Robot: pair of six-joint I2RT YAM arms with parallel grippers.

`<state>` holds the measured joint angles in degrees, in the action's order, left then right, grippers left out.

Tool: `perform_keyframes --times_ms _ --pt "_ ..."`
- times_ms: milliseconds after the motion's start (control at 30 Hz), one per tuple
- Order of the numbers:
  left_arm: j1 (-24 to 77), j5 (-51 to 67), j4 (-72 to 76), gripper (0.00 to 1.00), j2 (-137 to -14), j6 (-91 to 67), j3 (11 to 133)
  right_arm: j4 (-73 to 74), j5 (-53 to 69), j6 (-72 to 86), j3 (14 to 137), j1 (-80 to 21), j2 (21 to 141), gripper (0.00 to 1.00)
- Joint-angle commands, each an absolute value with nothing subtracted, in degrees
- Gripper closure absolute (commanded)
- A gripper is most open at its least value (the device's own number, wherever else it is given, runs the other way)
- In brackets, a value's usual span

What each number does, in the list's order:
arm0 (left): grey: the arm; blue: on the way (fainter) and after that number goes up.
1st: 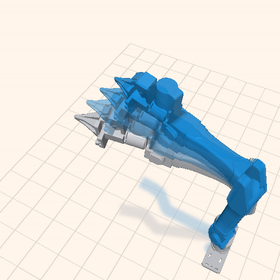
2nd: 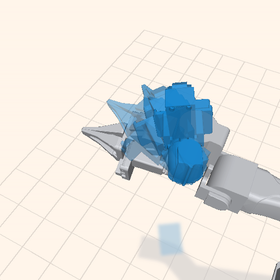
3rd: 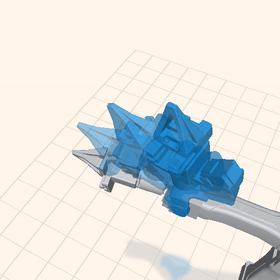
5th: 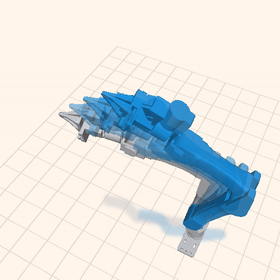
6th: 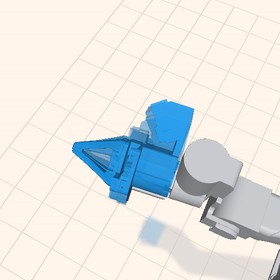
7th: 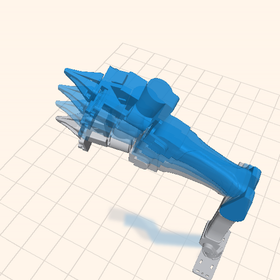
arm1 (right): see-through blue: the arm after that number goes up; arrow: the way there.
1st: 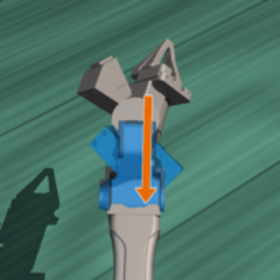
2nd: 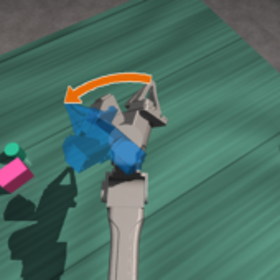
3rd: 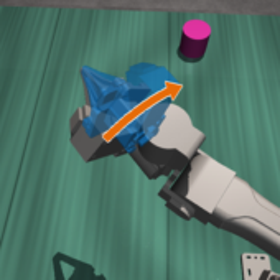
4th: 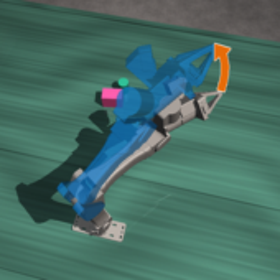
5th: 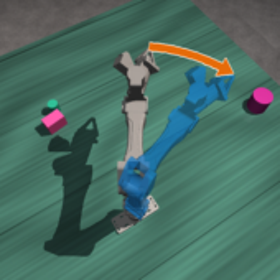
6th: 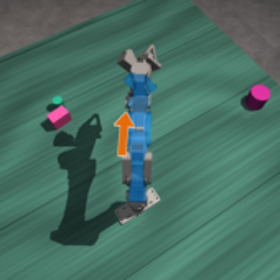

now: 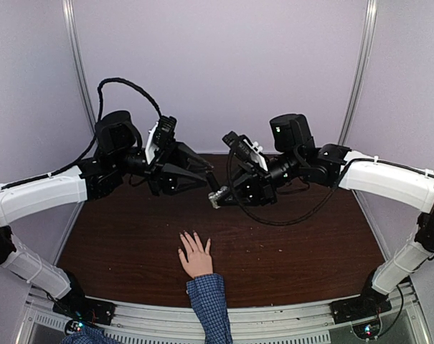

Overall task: Paint the nails
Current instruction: Unscrew the cap of the nail polish bottle.

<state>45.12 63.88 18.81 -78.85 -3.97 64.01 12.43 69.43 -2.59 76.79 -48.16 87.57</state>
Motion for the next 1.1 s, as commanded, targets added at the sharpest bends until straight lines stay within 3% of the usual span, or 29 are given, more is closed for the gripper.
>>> perform_keyframes --times_ms 0,333,633,833,1067 --pt "45.5 65.4 22.8 0.67 -79.7 -5.4 63.5 10.2 71.4 -1.5 78.7 -48.4 88.0 1.0" --pt "45.5 64.9 24.1 0.84 -79.8 -6.9 63.5 12.1 68.4 -2.2 79.6 -48.0 87.9 1.0" --pt "45.5 58.8 21.1 0.99 -79.5 -7.0 64.0 15.7 53.4 -4.9 79.5 -47.2 86.2 1.0" --pt "45.5 50.2 17.2 1.0 -79.3 -7.5 65.0 17.7 40.5 -5.9 79.0 -47.2 85.5 1.0" --pt "45.5 37.3 23.5 1.0 -80.2 -16.5 62.7 17.9 27.4 -5.9 77.8 -47.3 84.9 1.0"
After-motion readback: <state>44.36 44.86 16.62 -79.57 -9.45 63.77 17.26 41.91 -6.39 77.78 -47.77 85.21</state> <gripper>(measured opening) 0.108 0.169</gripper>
